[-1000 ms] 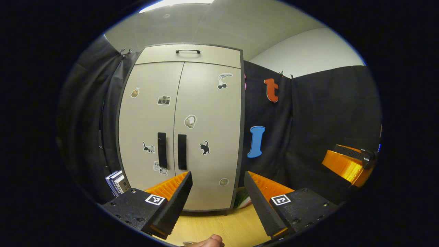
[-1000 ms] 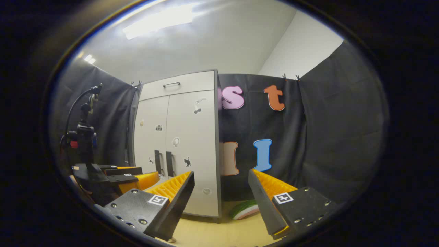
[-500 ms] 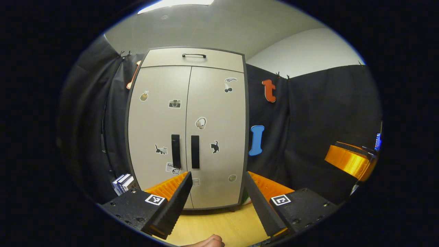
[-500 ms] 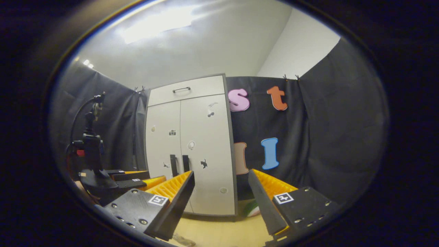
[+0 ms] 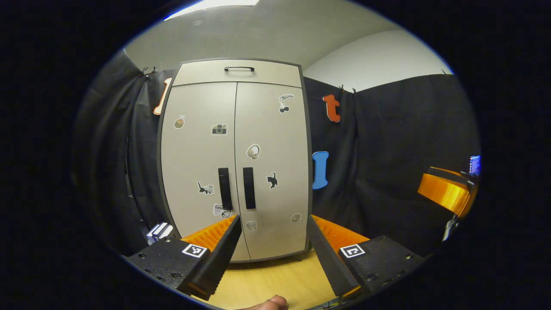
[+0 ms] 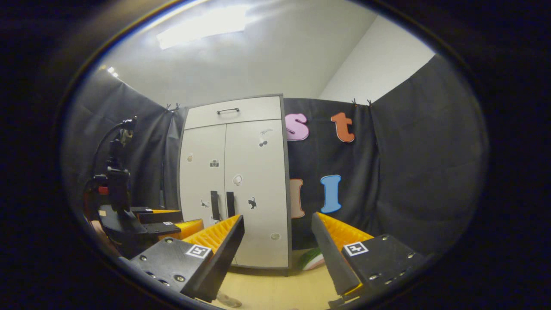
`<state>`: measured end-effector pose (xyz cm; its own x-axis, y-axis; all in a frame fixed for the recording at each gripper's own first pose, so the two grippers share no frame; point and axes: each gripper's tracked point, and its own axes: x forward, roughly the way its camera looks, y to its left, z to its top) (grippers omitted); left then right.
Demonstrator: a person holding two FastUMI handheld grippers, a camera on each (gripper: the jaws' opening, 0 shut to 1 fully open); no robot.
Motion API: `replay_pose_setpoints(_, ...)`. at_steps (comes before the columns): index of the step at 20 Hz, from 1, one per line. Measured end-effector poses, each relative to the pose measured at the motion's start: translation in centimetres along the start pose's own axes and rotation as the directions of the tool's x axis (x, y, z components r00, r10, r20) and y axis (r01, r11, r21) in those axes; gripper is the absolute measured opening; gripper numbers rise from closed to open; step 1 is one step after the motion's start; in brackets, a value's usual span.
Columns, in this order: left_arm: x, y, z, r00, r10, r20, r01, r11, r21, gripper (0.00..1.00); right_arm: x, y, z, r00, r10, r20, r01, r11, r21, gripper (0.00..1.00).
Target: Grasp the bottle in the cabinet with the left hand and place it on the coaster, then close the right door with the right hand and the left door with the left hand.
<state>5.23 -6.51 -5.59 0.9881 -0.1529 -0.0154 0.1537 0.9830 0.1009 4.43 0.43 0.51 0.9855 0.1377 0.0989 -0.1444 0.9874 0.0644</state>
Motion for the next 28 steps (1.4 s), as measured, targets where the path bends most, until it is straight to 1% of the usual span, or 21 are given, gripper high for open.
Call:
replay_pose_setpoints(3,-0.1,-0.5,-0.4,1.0,-0.013,-0.009,0.013,1.0,0.013,0.96,-0.1,0.2,-0.2,1.0,-0.002,-0.005,0.002,1.0,0.002,0.96)
replay_pose_setpoints(6,0.0,-1.0,-0.5,1.0,-0.024,-0.012,0.024,1.0,-0.003,0.96,0.0,-0.3,-0.4,1.0,-0.012,-0.011,0.012,1.0,-0.007,0.96)
replay_pose_setpoints(7,0.0,-0.9,-0.5,1.0,-0.023,-0.01,0.023,1.0,-0.008,0.96,0.1,-0.2,-0.5,1.0,-0.012,-0.013,0.012,1.0,-0.009,0.96)
replay_pose_setpoints(8,0.1,-0.9,-0.5,1.0,-0.023,-0.009,0.023,1.0,-0.014,0.96,0.1,-0.3,-0.6,1.0,-0.013,-0.015,0.013,1.0,-0.008,0.93)
replay_pose_setpoints(12,0.7,-1.1,-0.5,1.0,-0.027,-0.008,0.027,0.999,-0.043,0.96,0.5,-0.5,-0.5,1.0,-0.011,-0.006,0.011,1.0,-0.021,0.93)
replay_pose_setpoints(13,0.9,-1.0,-0.6,1.0,-0.026,-0.011,0.026,0.999,-0.045,0.96,0.7,-0.6,-0.6,1.0,-0.013,-0.006,0.013,1.0,-0.021,0.93)
replay_pose_setpoints(14,0.9,-1.0,-0.6,1.0,-0.026,-0.013,0.025,0.999,-0.045,0.96,0.8,-0.5,-0.7,1.0,-0.01,-0.007,0.01,1.0,-0.019,0.96)
replay_pose_setpoints(15,1.1,-1.1,-0.7,1.0,-0.025,-0.012,0.025,0.999,-0.044,0.96,1.1,-0.5,-0.8,1.0,-0.008,-0.008,0.008,1.0,-0.017,0.94)
replay_pose_setpoints(16,1.1,-1.1,-0.8,1.0,-0.026,-0.011,0.025,0.999,-0.043,0.96,1.1,-0.5,-0.8,1.0,-0.007,-0.009,0.007,1.0,-0.017,0.96)
replay_pose_setpoints(18,1.2,-1.1,-1.1,1.0,-0.027,-0.016,0.026,0.999,-0.04,0.96,1.4,-0.6,-1.1,1.0,-0.011,-0.014,0.01,1.0,-0.018,0.96)
replay_pose_setpoints(19,1.3,-1.2,-1.3,0.999,-0.029,-0.02,0.028,0.999,-0.039,0.96,1.5,-0.6,-1.2,1.0,-0.011,-0.017,0.011,1.0,-0.017,0.93)
replay_pose_setpoints(20,1.3,-1.3,-1.6,0.999,-0.028,-0.025,0.027,0.999,-0.039,0.96,1.6,-0.5,-1.3,1.0,-0.01,-0.019,0.01,1.0,-0.019,0.96)
replay_pose_setpoints(21,1.3,-1.2,-1.9,0.999,-0.027,-0.032,0.026,0.999,-0.039,0.96,1.7,-0.5,-1.3,1.0,-0.009,-0.018,0.008,1.0,-0.02,0.96)
replay_pose_setpoints(22,1.4,-1.2,-2.1,0.999,-0.025,-0.035,0.024,0.999,-0.043,0.96,1.8,-0.4,-1.4,1.0,-0.003,-0.019,0.003,1.0,-0.019,0.93)
replay_pose_setpoints(24,1.6,-1.5,-2.5,0.998,-0.031,-0.049,0.028,0.998,-0.051,0.96,1.8,-0.3,-1.5,1.0,0.005,-0.019,-0.005,1.0,-0.019,0.93)
replay_pose_setpoints(25,1.7,-1.5,-2.6,0.998,-0.032,-0.053,0.029,0.998,-0.049,0.96,1.9,-0.4,-1.4,1.0,0.007,-0.017,-0.007,1.0,-0.021,0.96)
replay_pose_setpoints(27,1.9,-1.4,-2.5,0.999,-0.023,-0.05,0.02,0.999,-0.048,0.96,2.0,-0.4,-1.2,1.0,0.009,-0.012,-0.009,1.0,-0.017,0.96)
replay_pose_setpoints(28,1.9,-1.6,-2.4,0.999,-0.025,-0.045,0.022,0.998,-0.055,0.96,2.0,-0.5,-1.4,1.0,0.01,-0.015,-0.01,1.0,-0.01,0.94)
